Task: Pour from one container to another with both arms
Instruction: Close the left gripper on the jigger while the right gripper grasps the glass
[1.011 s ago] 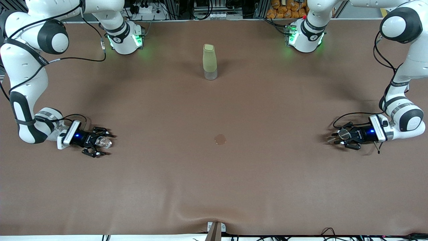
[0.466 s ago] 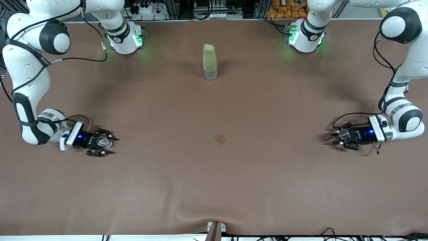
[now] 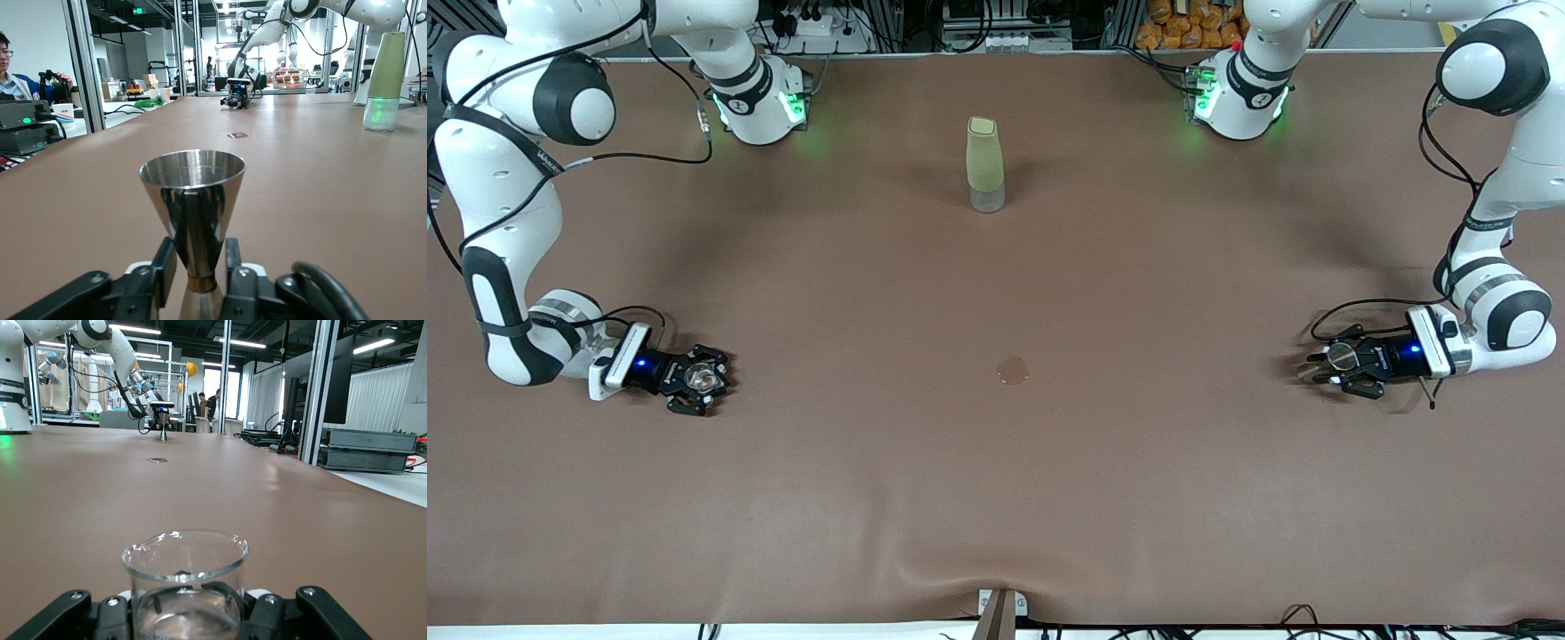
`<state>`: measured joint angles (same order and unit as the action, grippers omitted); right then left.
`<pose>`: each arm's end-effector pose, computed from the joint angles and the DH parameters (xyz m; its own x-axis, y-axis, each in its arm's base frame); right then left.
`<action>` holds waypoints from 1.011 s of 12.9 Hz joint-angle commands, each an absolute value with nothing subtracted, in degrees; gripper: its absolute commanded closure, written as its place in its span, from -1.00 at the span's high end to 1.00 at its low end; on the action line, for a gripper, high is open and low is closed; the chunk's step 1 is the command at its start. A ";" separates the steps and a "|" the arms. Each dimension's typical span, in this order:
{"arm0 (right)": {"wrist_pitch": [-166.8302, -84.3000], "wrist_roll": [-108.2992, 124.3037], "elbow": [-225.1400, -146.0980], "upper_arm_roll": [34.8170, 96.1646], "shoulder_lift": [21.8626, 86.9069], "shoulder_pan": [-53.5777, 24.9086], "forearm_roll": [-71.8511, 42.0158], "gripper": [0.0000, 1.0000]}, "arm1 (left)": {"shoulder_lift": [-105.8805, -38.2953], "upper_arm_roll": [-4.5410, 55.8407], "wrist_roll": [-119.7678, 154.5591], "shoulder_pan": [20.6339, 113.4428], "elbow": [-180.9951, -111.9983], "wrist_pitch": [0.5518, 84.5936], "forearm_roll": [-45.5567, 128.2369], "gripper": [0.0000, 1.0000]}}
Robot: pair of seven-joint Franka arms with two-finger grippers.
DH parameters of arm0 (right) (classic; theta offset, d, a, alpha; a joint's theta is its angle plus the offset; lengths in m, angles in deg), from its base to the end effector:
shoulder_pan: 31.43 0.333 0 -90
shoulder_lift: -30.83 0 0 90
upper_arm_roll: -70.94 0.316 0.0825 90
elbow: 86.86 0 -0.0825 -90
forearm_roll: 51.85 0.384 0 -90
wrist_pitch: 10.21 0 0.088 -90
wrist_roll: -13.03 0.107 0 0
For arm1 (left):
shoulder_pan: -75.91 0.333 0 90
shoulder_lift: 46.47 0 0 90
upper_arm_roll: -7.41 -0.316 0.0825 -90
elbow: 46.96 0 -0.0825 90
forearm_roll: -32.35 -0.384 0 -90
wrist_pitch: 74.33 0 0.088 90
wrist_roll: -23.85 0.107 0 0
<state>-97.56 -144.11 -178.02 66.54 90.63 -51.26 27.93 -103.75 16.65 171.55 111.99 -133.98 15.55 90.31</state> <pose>0.5866 -0.1407 0.0371 -0.0645 0.1263 0.9899 0.9771 -0.1935 0.0884 0.5858 0.2061 0.0845 -0.0337 -0.1966 0.9799 -0.9957 -0.0781 -0.0500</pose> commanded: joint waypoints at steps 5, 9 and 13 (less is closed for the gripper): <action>-97.05 -138.94 -178.35 67.69 89.99 -47.70 29.62 -1.00 | -104.47 15.94 171.15 112.21 -133.01 14.88 91.76 -0.46; -95.03 -132.26 -182.21 67.78 84.20 -44.01 29.71 -1.00 | -104.47 15.94 170.63 112.30 -133.01 14.88 92.02 -0.61; -92.91 -124.89 -188.88 67.69 75.95 -40.67 31.38 -1.00 | -104.56 15.85 168.17 112.13 -133.09 14.88 91.85 -1.00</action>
<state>-92.65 -128.01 -181.84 68.20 82.63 -42.19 29.57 -103.78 16.10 169.74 112.24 -133.95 15.42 90.57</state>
